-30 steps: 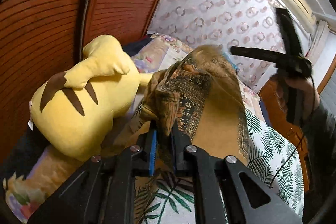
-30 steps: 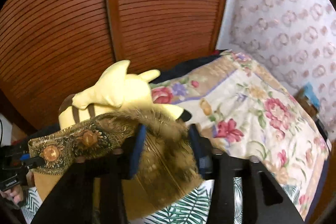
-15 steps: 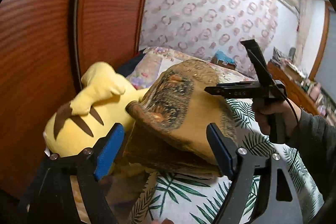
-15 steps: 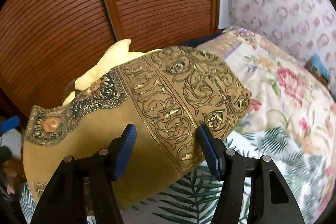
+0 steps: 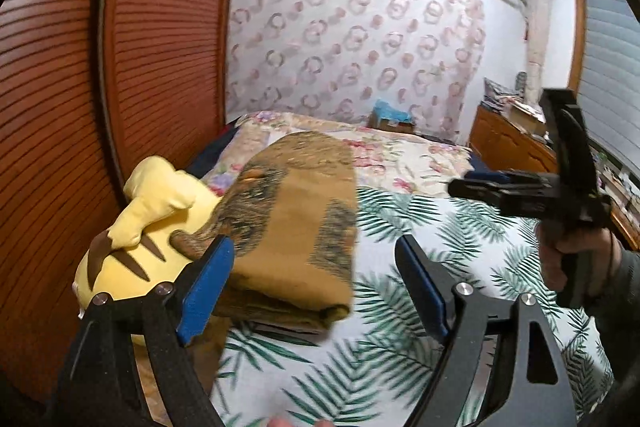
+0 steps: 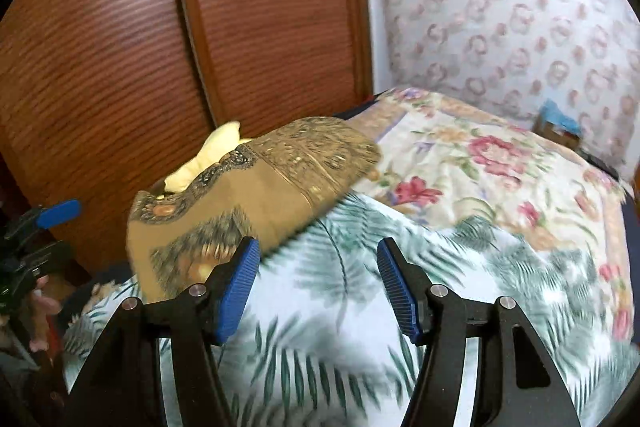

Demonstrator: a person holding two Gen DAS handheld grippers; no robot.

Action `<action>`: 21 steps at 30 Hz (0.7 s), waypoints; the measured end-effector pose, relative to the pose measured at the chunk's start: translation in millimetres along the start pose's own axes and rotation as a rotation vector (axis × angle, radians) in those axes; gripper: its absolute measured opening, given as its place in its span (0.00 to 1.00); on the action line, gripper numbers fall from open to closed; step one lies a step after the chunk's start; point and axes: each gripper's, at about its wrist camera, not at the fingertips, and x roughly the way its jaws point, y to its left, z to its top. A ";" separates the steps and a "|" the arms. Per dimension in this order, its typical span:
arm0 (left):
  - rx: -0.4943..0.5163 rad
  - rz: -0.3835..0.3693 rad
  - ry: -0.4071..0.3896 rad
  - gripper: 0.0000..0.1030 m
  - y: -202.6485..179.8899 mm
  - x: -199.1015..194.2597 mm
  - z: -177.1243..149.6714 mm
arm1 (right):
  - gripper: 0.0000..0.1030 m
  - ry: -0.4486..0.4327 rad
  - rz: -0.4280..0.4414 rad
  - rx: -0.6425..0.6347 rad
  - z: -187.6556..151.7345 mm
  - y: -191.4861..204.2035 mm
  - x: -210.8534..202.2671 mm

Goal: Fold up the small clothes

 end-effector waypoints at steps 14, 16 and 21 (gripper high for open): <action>0.117 -0.124 -0.003 0.81 -87.9 -26.7 -18.3 | 0.76 -0.103 -0.261 0.137 -110.9 19.5 -155.3; 0.128 -0.138 -0.007 0.81 -97.7 -33.8 -20.3 | 0.82 -0.130 -0.283 0.154 -120.2 28.0 -170.7; 0.148 -0.148 -0.035 0.81 -117.5 -55.3 -21.6 | 0.84 -0.202 -0.374 0.172 -141.4 58.2 -213.8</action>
